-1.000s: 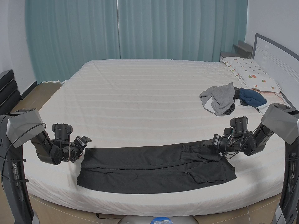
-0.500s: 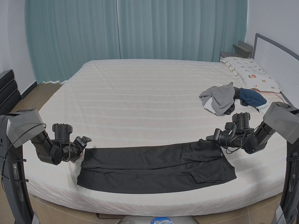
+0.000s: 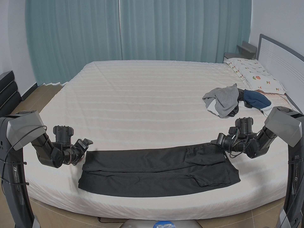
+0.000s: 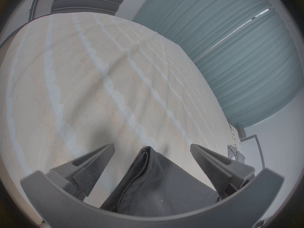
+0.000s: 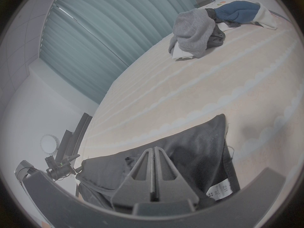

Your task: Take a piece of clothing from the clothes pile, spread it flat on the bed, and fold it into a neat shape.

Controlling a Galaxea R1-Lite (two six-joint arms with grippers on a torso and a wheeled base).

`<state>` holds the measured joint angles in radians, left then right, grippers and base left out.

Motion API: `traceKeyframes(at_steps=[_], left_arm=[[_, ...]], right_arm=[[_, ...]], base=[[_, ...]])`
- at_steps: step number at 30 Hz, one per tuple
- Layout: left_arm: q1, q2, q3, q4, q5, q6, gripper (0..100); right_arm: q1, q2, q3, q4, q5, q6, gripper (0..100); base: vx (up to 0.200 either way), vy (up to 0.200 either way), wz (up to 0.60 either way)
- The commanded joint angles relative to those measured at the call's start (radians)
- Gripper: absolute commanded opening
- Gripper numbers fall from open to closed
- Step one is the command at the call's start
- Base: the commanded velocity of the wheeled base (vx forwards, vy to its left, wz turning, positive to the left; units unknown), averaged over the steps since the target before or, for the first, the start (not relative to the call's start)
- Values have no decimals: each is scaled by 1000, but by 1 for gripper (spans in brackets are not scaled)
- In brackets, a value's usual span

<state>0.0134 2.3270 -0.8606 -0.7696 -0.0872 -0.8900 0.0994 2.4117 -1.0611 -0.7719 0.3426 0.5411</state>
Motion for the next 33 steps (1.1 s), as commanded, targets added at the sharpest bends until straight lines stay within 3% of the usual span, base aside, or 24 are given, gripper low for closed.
traceKeyframes(at_steps=[1,3,4,18,28,33], left_arm=[[0,2,0,0,0,0,100],[0,2,0,0,0,-1,100],[0,2,0,0,0,0,100],[0,2,0,0,1,-1,100],[0,2,0,0,1,-1,100],[0,2,0,0,1,-1,100]], right_arm=[[-6,38,-25,10,-11,-1,0],[-10,40,-27,11,-11,-3,0],[-13,43,-28,11,-11,-4,100],[-12,-80,-20,2,-7,11,100],[100,-112,27,-3,-10,115,100],[102,-25,30,-12,-19,120,100]], base=[[0,0,0],[0,0,0],[0,0,0],[0,0,0],[0,0,0],[0,0,0]])
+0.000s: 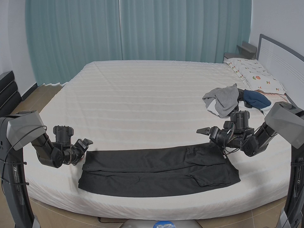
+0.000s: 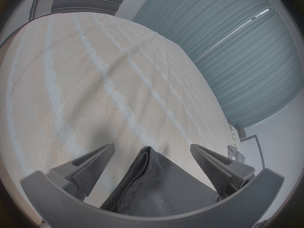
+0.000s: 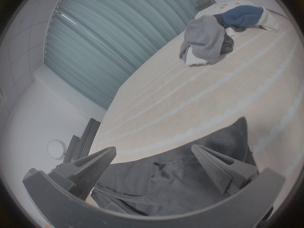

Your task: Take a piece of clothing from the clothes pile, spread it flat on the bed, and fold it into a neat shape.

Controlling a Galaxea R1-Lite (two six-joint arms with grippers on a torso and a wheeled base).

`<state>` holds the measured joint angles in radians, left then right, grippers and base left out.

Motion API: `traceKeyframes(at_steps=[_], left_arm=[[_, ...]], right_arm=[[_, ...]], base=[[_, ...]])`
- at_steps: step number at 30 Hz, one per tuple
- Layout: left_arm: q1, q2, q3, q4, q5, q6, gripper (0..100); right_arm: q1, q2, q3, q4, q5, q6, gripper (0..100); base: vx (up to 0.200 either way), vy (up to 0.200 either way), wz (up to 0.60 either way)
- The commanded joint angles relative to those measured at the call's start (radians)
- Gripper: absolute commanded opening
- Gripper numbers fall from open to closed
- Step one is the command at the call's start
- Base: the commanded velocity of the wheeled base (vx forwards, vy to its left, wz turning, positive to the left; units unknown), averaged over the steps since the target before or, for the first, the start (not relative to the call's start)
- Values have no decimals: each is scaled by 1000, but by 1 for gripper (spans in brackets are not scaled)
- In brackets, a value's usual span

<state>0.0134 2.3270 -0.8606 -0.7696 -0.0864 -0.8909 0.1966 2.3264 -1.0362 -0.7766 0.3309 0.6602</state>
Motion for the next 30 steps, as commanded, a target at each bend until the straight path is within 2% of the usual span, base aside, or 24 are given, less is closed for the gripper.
traceKeyframes(at_steps=[1,4,16,25,29,30], left_arm=[[0,2,0,0,0,0,100],[0,2,0,0,0,0,100],[0,2,0,0,0,0,100],[0,2,0,0,0,0,100],[0,2,0,0,0,0,100],[0,2,0,0,-1,0,100]], right_arm=[[1,79,2,-13,-16,-1,100],[-29,145,-18,-46,-56,-10,100],[-66,110,-19,-113,-55,-7,100],[-20,25,-27,-90,-59,-13,100],[47,48,-38,-39,-75,-87,100],[63,65,-42,-38,-99,-114,100]], base=[[0,0,0],[0,0,0],[0,0,0],[0,0,0],[0,0,0],[0,0,0]])
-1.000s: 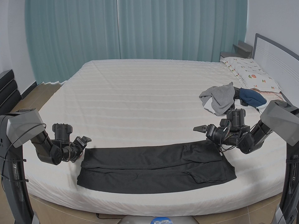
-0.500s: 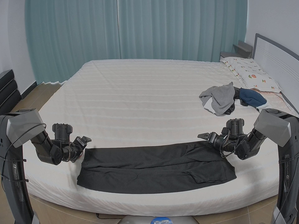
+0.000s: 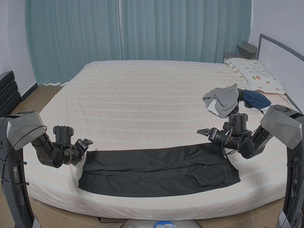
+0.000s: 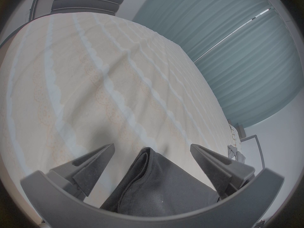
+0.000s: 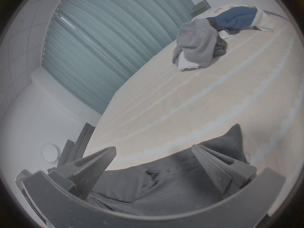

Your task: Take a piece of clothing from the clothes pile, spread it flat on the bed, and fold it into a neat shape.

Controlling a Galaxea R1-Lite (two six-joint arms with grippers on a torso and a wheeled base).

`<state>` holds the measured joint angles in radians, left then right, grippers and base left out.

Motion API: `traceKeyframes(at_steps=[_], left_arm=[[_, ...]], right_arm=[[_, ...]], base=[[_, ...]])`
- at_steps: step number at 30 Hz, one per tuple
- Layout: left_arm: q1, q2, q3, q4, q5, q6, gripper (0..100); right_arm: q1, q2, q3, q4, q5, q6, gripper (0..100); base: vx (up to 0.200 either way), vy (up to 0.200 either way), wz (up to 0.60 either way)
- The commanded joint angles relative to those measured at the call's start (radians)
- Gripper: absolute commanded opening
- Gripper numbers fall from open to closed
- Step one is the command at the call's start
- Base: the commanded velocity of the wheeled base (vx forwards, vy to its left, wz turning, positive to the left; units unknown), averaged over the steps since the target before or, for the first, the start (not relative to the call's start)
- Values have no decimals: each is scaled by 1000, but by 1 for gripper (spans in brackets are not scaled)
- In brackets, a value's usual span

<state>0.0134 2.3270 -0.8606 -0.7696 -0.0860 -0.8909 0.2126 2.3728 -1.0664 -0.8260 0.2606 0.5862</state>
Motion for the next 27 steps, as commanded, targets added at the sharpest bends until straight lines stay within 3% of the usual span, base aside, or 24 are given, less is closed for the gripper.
traceKeyframes(at_steps=[1,13,20,21,27], left_arm=[[0,2,0,0,0,0,100],[0,2,0,0,0,0,100],[0,2,0,0,0,0,100],[0,2,0,0,0,0,100],[0,2,0,0,0,0,100]], right_arm=[[62,31,-23,11,-47,-60,100],[114,102,-87,53,-138,-230,100],[114,105,-72,44,-144,-246,100],[114,105,-70,45,-144,-249,0],[114,109,-66,47,-149,-286,0]], base=[[0,0,0],[0,0,0],[0,0,0],[0,0,0],[0,0,0]])
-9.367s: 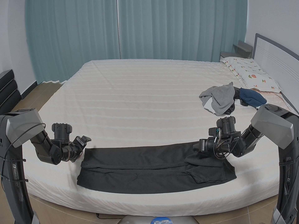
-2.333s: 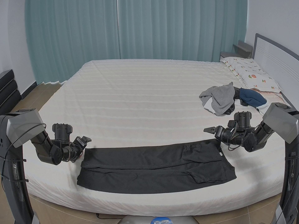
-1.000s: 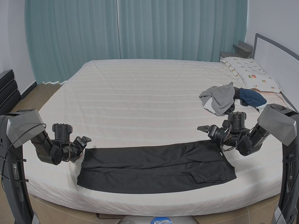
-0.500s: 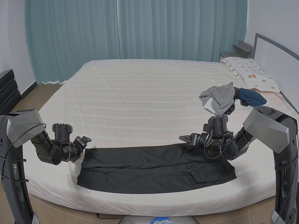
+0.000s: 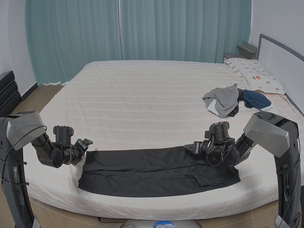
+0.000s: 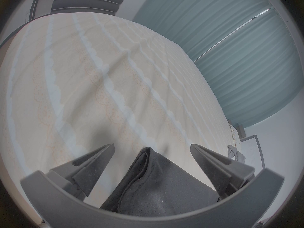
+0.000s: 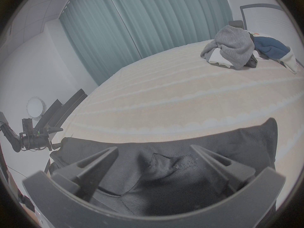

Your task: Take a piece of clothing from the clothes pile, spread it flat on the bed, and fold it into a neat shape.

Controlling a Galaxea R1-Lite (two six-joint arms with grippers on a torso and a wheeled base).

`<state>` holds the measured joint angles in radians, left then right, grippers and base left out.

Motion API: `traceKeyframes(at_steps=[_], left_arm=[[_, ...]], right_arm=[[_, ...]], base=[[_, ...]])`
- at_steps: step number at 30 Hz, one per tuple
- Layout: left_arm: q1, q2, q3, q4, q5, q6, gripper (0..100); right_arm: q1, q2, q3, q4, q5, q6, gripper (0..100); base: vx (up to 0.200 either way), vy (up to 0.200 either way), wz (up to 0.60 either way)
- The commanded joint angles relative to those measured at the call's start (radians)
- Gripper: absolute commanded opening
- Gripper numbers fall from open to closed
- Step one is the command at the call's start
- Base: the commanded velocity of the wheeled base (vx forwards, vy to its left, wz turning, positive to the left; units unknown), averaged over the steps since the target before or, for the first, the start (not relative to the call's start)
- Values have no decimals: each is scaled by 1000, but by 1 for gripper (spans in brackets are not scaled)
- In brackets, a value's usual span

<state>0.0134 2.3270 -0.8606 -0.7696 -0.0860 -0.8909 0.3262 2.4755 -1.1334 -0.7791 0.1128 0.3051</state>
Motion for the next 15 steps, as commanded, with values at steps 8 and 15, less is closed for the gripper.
traceKeyframes(at_steps=[8,15], left_arm=[[0,2,0,0,0,1,100],[0,2,0,0,0,1,100]], right_arm=[[2,10,-16,-5,-8,-4,0],[21,16,-39,-11,-8,-1,0]], base=[[0,0,0],[0,0,0]])
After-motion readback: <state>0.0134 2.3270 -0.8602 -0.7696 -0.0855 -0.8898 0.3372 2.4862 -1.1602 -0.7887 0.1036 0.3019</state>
